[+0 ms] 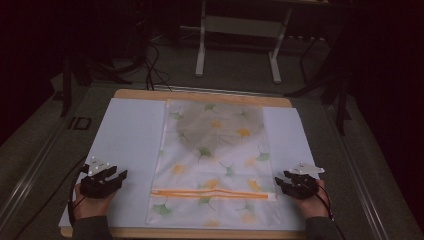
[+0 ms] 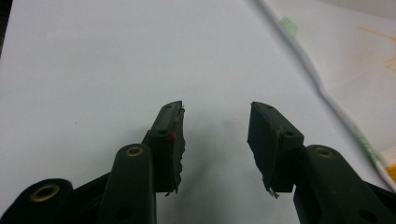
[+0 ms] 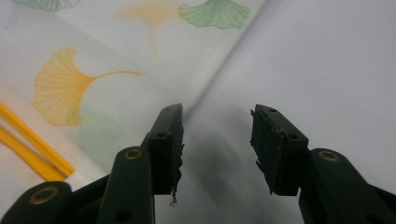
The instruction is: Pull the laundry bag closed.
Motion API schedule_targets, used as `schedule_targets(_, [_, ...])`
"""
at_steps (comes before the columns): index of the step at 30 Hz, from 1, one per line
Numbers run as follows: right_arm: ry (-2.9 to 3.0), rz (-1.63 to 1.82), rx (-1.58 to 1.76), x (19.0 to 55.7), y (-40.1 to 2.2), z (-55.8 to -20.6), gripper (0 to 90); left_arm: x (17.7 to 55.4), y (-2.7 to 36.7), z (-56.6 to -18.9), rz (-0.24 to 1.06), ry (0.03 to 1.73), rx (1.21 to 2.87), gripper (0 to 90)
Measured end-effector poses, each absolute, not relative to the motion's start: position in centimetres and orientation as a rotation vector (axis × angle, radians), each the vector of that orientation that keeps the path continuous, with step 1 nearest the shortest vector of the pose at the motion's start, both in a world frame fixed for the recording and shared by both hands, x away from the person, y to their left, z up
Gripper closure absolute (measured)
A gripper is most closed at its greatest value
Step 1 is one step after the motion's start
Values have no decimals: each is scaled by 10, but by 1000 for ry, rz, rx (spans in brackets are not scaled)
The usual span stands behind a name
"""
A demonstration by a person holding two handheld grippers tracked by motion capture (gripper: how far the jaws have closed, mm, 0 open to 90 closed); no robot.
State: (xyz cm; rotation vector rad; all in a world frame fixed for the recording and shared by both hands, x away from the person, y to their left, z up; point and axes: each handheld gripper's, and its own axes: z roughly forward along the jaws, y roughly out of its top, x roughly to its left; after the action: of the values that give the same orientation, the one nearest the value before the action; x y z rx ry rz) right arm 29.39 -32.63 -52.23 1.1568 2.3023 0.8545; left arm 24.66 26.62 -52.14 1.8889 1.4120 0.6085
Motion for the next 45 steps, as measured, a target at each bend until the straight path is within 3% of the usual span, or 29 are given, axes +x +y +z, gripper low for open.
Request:
schedule_targets(26, [2461, 1024, 994, 297, -273, -503, 541, 243, 256, -521, 512, 1317, 1944, 571])
schedule_targets(45, [2639, 1031, 718, 310, -190, -492, 568, 245, 249, -522, 514, 1245, 1964, 567])
